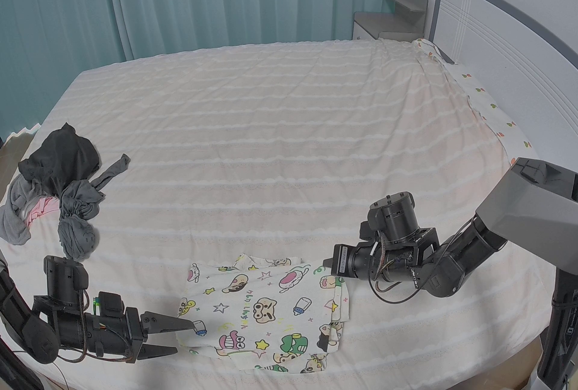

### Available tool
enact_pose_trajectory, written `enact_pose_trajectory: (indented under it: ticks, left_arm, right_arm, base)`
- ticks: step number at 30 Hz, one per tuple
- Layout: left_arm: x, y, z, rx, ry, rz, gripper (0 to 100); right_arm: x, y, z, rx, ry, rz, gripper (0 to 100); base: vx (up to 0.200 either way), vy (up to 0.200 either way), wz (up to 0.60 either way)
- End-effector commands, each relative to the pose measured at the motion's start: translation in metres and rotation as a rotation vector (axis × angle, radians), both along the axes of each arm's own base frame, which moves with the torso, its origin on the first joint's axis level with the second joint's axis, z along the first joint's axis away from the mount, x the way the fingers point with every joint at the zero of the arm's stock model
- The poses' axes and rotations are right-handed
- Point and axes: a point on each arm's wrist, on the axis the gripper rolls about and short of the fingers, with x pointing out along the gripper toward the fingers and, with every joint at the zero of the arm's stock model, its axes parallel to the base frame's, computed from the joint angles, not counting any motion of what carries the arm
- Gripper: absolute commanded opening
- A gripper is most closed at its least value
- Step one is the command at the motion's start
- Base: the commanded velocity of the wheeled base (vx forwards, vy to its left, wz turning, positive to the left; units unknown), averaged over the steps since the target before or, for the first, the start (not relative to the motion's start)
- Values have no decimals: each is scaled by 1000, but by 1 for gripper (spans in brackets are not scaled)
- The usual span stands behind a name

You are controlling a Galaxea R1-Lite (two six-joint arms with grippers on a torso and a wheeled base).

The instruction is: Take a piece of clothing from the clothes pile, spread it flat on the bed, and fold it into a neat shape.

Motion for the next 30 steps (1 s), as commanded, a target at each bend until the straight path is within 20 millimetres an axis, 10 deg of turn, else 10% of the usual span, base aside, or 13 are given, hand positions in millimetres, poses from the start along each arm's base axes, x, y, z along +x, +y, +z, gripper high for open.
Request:
enact_pose_trajectory:
  ticks: [1,13,14,24,30]
  left_arm:
    - [-2,0,-1,0,12,1,100]
    - [-2,0,-1,1,11,0,100]
    - [-2,0,-1,1,11,0,100]
    - [-2,0,-2,1,11,-3,100]
    - [0,-1,0,1,-7,-4,100]
  right_arm:
    - [3,-1,3,5,-16,-11,0]
    - [17,-5,-9,-1,-8,-36,0]
    - [18,-5,-10,-1,-9,-38,100]
    - [15,-22,5,-1,-24,-92,100]
    - [-33,-27,23,-3,9,-33,100]
  base:
    - [0,0,0]
    - [0,0,0]
    - [0,0,0]
    - [0,0,0]
    - [0,0,0]
